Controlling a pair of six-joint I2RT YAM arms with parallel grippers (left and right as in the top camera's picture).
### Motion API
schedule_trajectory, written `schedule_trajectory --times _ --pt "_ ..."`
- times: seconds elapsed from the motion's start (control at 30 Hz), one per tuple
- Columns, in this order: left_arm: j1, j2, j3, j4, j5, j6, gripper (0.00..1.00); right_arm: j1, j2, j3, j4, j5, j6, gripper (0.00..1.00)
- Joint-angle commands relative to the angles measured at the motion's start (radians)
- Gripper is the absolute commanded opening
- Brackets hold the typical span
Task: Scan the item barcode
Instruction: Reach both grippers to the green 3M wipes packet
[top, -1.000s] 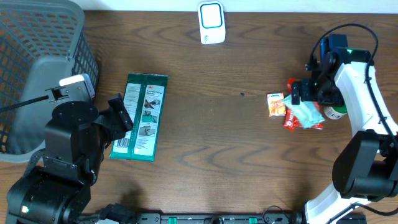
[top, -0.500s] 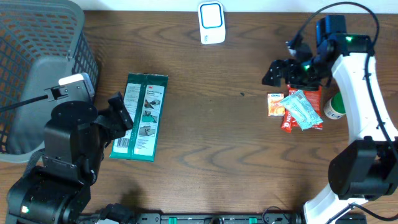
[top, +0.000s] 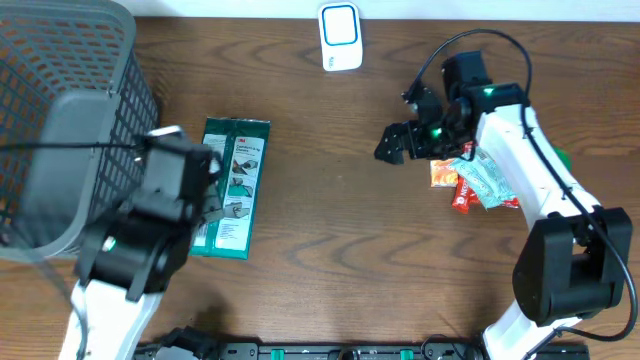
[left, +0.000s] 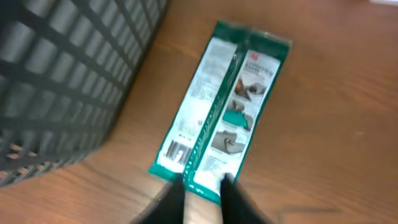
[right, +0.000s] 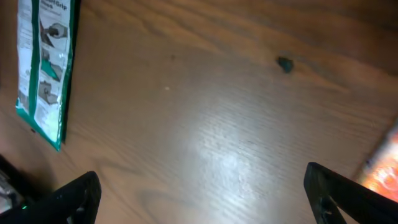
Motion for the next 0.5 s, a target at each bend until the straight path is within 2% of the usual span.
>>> schedule_trajectory --times 0.0,0.13,0.2,0.3,0.4,0.47 --pt "0.002 0.074 0.005 0.012 0.016 -0.008 0.07 0.039 -0.008 -0.038 0.038 -0.016 0.029 0.99" --pt "0.011 0.222 0.005 0.04 -0.072 -0.009 0.07 0.083 -0.008 -0.056 0.079 -0.016 0.079 0.97" --pt "0.04 0.282 0.005 0.067 -0.064 -0.008 0.07 0.103 -0.008 -0.056 0.087 -0.016 0.085 0.96" --pt "0.113 0.362 0.005 0.106 0.053 0.059 0.07 0.128 -0.008 -0.056 0.097 -0.016 0.084 0.95" --pt "0.218 0.452 0.005 0.161 0.27 0.192 0.08 0.143 -0.008 -0.056 0.109 -0.015 0.084 0.95" --pt "0.257 0.494 0.005 0.188 0.267 0.224 0.08 0.147 -0.008 -0.056 0.114 -0.013 0.084 0.95"
